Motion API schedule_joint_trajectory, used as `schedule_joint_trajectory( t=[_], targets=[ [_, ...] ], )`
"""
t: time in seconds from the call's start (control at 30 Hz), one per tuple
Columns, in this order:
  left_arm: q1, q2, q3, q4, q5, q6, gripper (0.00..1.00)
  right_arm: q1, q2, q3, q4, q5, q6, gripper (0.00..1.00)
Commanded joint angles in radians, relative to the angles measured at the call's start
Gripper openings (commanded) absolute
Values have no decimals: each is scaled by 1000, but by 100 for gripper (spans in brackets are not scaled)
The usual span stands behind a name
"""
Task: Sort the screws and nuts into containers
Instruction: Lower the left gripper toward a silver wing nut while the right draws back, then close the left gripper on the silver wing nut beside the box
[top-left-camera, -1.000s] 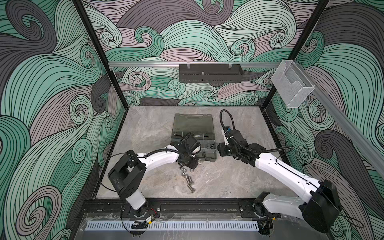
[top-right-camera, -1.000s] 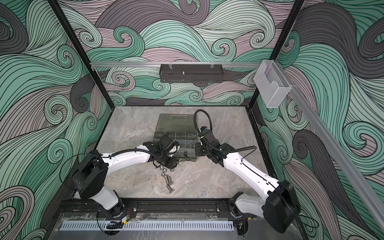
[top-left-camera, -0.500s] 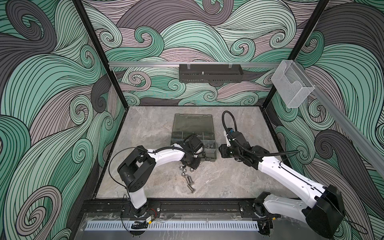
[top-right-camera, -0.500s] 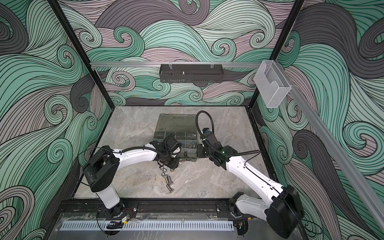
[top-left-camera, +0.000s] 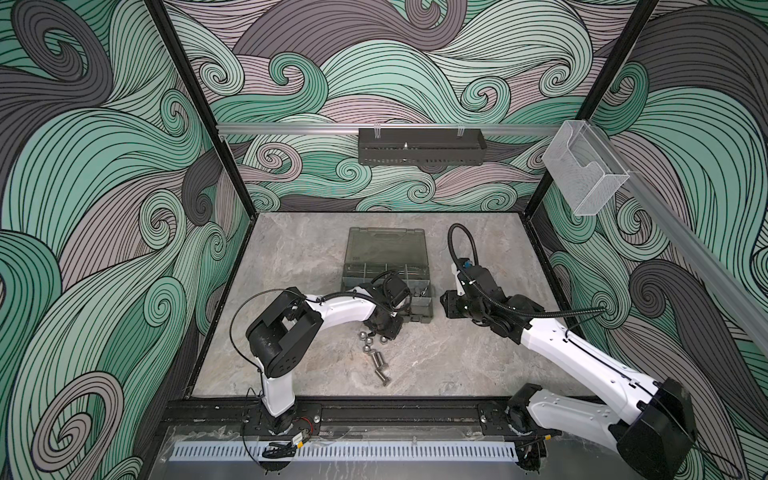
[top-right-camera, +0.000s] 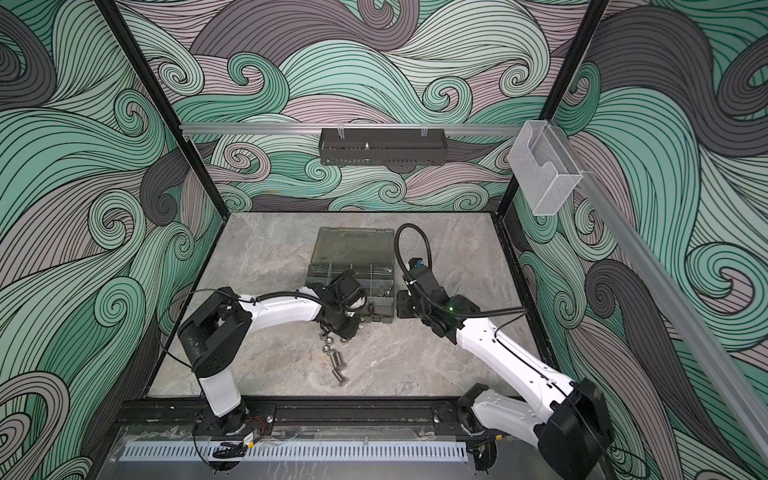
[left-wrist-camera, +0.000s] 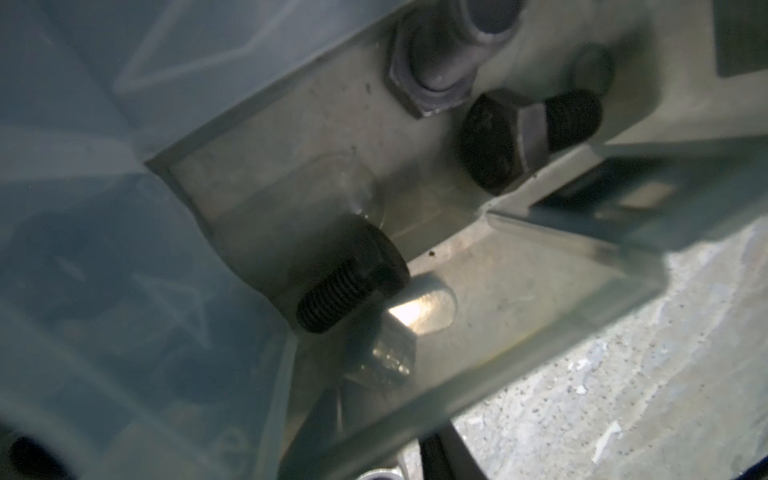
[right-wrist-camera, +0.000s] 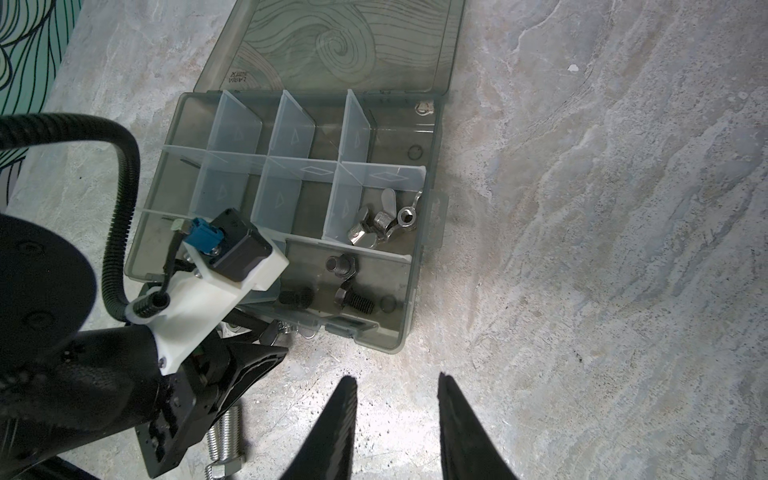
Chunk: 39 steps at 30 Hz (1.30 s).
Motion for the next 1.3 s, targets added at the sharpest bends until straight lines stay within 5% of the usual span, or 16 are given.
schedule_joint_trajectory(
  t=[0.0,0.57,1.27],
  targets=[
    [-5,32,40,-10,-57,-16,35,-6,-21,-20,-17,17,12,35],
    [-34,71,28,3,-107,-25,22,-6,-35,-38,-20,27,22,35],
    [-73,-81,9,-31,-12,-27,20,-6,-70,-56,-23,55,21,35]
  ],
)
